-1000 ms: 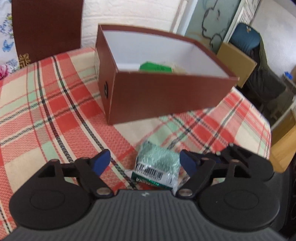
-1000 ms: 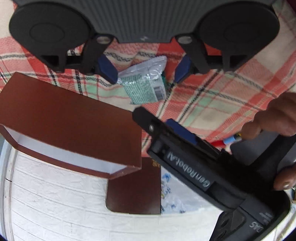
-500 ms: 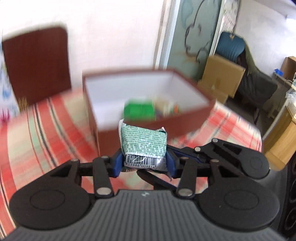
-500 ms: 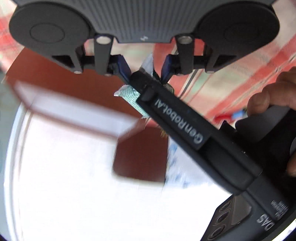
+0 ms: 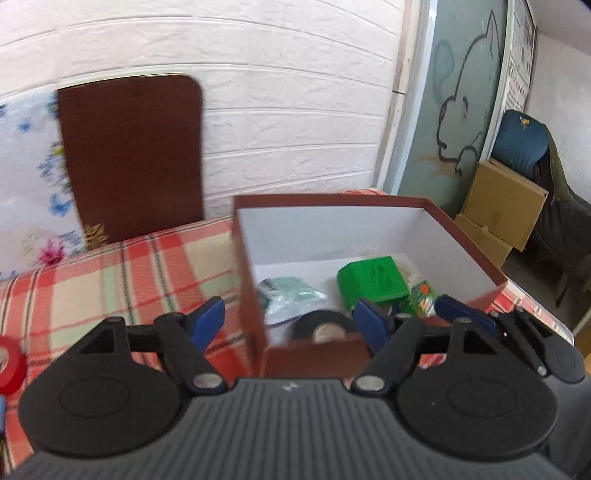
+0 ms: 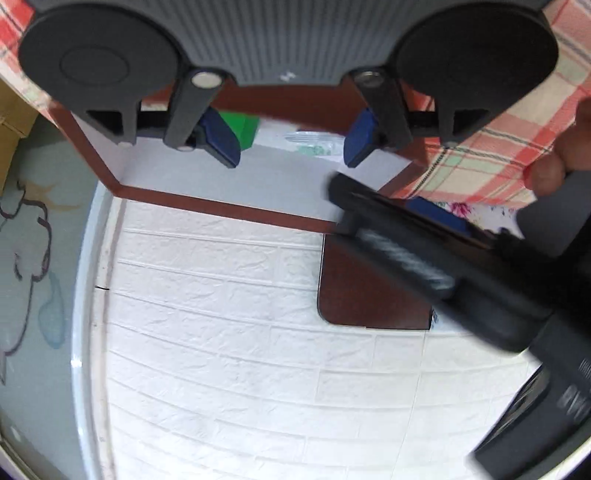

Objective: Organize objects
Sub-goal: 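Carry the cracker packet into the brown box and open the left gripper, then move both grippers to the red tape roll on the table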

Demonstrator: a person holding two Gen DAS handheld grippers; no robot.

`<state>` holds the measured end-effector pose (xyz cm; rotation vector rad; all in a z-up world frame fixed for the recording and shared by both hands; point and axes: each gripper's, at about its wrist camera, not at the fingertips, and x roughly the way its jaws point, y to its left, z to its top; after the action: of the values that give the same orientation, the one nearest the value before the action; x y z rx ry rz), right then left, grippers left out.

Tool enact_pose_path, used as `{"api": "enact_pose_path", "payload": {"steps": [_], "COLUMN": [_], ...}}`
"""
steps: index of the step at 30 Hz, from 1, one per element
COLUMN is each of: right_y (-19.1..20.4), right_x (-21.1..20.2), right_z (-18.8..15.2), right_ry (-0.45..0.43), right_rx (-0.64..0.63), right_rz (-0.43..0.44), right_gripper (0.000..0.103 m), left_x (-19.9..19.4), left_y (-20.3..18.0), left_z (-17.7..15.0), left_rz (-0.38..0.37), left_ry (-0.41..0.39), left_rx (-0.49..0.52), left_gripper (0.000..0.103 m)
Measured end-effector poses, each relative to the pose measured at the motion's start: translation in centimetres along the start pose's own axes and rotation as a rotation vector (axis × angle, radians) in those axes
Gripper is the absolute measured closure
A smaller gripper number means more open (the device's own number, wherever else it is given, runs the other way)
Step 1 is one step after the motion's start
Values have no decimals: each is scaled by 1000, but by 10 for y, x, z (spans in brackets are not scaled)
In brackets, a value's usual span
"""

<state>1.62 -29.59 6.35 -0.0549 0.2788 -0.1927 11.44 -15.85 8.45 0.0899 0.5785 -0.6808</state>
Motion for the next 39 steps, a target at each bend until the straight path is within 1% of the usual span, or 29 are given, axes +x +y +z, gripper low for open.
{"api": "enact_pose_path", "payload": {"steps": [2, 4, 6, 7, 9, 10, 11, 12, 13, 14, 16, 18, 19, 20, 21, 22, 23, 24, 25, 26, 27, 28, 30, 31, 32, 34, 36, 39], "right_y": [1, 10, 22, 40, 57, 68, 79, 93, 105, 114, 129, 147, 158, 170, 186, 203, 219, 235, 248, 257, 264, 269, 272, 273, 277, 280, 290, 303], "right_x": [-12, -15, -16, -4, -9, -20, -18, -18, -13, -14, -11, -4, 6, 17, 31, 48, 67, 88, 108, 122, 139, 156, 182, 191, 198, 200, 205, 199], "right_z": [-9, -16, -22, -20, -15, -16, -7, 9, 32, 58, 117, 158, 170, 175, 173, 163, 147, 130, 109, 88, 74, 61, 43, 37, 32, 29, 27, 25], "right_ry": [28, 78, 135, 152, 169, 172, 170, 154, 117, 60, -62, -147, -162, -158, -130, -79, -4, 75, 142, 198, 249, 307, 411, 445, 468, 453, 472, 467], "right_rx": [55, 74, 48, 37, 12, -7, -29, -55, -76, -83, -48, 0, 13, 15, 7, -8, -26, -48, -73, -95, -102, -89, -33, -16, -16, -31, -79, -129], "right_rz": [34, 82, 139, 165, 236, 270, 308, 350, 381, 402, 440, 478, 488, 491, 493, 493, 489, 481, 463, 435, 414, 406, 420, 436, 454, 479, 490, 504], "right_gripper": [37, 37, 38, 38, 38, 38, 38, 42, 42, 42, 42, 41, 40, 40, 39, 40, 41, 43, 47, 50, 54, 57, 57, 57, 57, 57, 58, 73], "left_x": [-15, -31, -47, -57, -82, -97, -110, -123, -136, -148, -167, -178, -180, -181, -178, -177, -175, -171, -166, -163, -161, -162, -166, -168, -169, -172, -173, -173], "left_y": [17, 37, 64, 79, 113, 132, 150, 169, 187, 204, 234, 257, 267, 274, 277, 272, 264, 258, 254, 251, 249, 249, 253, 261, 264, 269, 269, 267], "left_z": [-18, -38, -60, -71, -91, -100, -108, -114, -121, -127, -140, -156, -165, -174, -184, -192, -192, -189, -187, -186, -186, -186, -188, -192, -193, -197, -197, -196], "left_rz": [36, 92, 175, 214, 298, 339, 380, 425, 465, 501, 571, 638, 647, 642, 637, 653, 656, 649, 657, 661, 651, 639, 616, 603, 596, 584, 580, 579], "left_ry": [6, 23, 43, 54, 66, 66, 65, 63, 59, 51, 23, 7, 1, -5, -7, -47, -65, -63, -61, -53, -53, -65, -87, -92, -96, -115, -120, -122], "left_rx": [-21, -29, -46, -60, -111, -142, -175, -214, -255, -297, -373, -434, -470, -501, -517, -475, -434, -402, -368, -339, -322, -318, -340, -364, -387, -420, -427, -425], "left_gripper": [24, 24, 24, 24, 24, 24, 24, 24, 24, 24, 24, 24, 24, 24, 24, 22, 21, 21, 21, 21, 21, 21, 21, 21, 21, 21, 21, 21]}}
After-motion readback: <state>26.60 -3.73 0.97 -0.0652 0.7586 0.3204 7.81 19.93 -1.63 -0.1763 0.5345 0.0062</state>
